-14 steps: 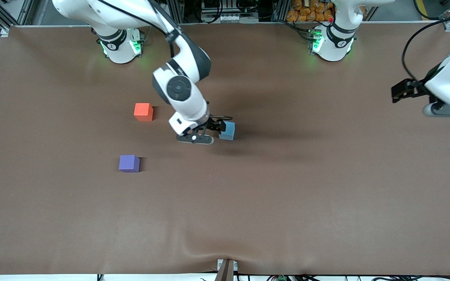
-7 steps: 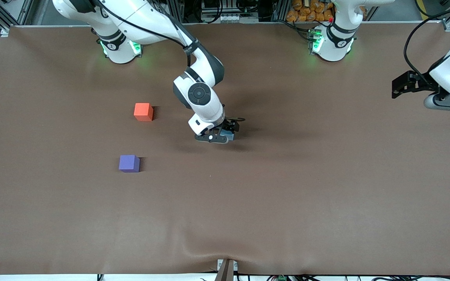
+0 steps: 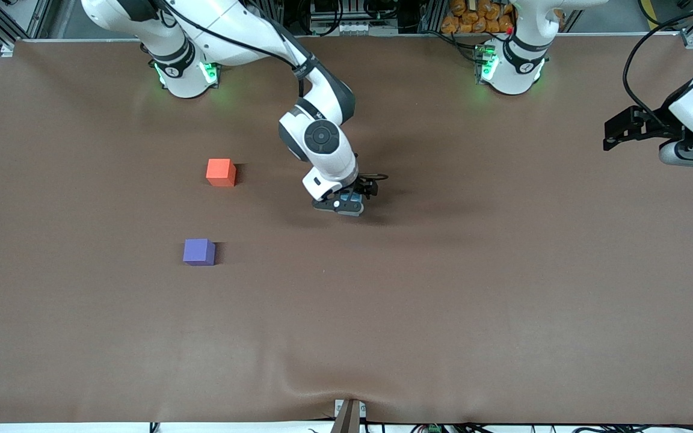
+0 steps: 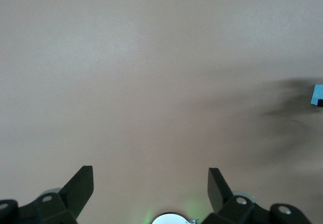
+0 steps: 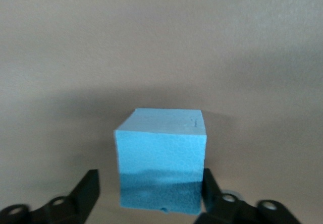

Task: Place blue block between orange and purple blocks
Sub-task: 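Close the right gripper on the light-blue cube and lift it, then carry the blue cube between the orange and purple cubes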

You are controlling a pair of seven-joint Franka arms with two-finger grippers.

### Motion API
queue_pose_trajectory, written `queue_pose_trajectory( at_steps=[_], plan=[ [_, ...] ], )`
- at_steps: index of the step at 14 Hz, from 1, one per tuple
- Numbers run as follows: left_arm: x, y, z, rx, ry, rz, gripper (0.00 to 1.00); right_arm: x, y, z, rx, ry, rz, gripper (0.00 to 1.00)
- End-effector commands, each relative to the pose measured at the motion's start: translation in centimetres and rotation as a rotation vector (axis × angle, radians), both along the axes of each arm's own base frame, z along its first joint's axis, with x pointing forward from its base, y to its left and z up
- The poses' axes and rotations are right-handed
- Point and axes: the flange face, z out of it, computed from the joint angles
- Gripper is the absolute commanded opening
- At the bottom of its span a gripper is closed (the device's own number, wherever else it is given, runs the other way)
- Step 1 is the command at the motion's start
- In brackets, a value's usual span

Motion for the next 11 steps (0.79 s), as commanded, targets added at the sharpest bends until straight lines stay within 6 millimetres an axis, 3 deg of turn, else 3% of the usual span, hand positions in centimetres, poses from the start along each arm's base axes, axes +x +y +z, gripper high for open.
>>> queue_pose_trajectory(
  at_steps=[1, 3, 5, 6, 9, 11],
  plan=[
    [-0.4, -0.3, 1.3, -0.011, -0.011, -0.009, 1.0, 0.2, 0.6, -0.5, -0.074, -0.079, 0.029, 0.0],
    [-0.3, -0.6, 1.0, -0.004, -0.007, -0.006, 1.0, 2.5, -1.7, 1.4, -0.121, -0.076, 0.028, 0.0],
    [-0.2, -0.4, 0.8, -0.002, -0.002, -0.001, 1.0, 4.6, -3.9, 6.1, -0.192, -0.024, 0.007, 0.0],
    [-0.1, -0.1, 0.6, 0.007, 0.0, 0.004, 1.0, 5.9, -6.1, 9.0, -0.211, -0.01, -0.002, 0.0],
    [0.1, 0.2, 0.4, 0.021, 0.002, 0.008, 1.0, 8.6, -14.9, 15.6, -0.171, 0.106, 0.028, 0.0],
    [0.1, 0.1, 0.3, 0.02, 0.004, 0.006, 1.0, 8.6, -22.3, 16.7, -0.135, 0.144, 0.048, 0.0]
  ],
)
